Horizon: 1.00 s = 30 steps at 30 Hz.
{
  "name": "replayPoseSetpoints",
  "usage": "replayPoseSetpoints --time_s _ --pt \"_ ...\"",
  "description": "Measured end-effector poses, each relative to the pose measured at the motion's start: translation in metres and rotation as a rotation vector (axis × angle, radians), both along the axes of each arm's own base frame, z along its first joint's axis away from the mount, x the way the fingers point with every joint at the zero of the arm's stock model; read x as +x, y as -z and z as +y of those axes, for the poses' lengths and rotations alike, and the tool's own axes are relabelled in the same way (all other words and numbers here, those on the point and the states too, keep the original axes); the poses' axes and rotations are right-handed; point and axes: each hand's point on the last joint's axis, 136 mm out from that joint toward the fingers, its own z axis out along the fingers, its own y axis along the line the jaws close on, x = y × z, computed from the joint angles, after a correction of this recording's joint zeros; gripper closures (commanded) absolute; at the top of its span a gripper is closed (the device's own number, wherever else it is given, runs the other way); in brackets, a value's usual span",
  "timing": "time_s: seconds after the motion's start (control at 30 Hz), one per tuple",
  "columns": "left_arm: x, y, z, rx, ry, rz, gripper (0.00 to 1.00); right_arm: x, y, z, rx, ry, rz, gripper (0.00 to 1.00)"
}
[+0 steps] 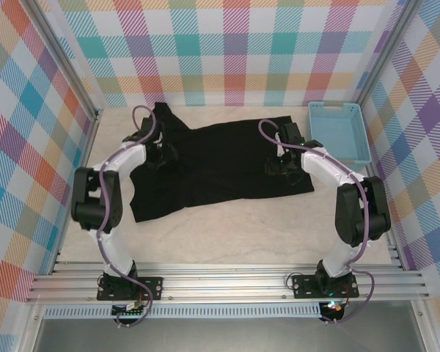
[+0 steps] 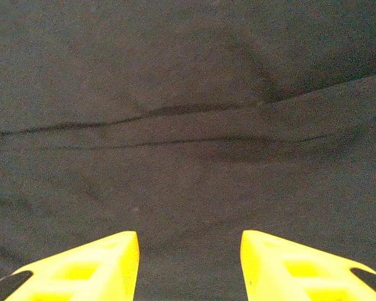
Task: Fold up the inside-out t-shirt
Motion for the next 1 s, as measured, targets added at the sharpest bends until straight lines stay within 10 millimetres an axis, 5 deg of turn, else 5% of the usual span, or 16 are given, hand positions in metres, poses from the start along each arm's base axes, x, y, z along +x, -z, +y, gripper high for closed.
replayPoseSetpoints --time_s 0.13,0.27,0.53,0.77,1.0 --pt "-0.039 0.014 0.021 0.022 -0.052 0.023 0.45 -0.007 0.011 0.006 0.007 -0.009 0.039 0.54" --pt "-0.061 0.045 0.044 0.027 -0.122 0.093 0.45 -0.009 0.035 -0.009 -0.046 0.040 0.097 0.55" --pt "-0.041 0.055 0.065 0.003 -0.195 0.070 0.44 -0.028 0.077 -0.051 -0.228 0.126 0.242 0.56" --pt "-0.031 0.052 0.078 -0.011 -0.229 0.055 0.44 -0.033 0.076 -0.062 -0.271 0.150 0.260 0.57" --pt "-0.067 0.052 0.072 -0.046 -0.234 0.065 0.42 -0.073 0.076 -0.065 -0.287 0.152 0.320 0.57"
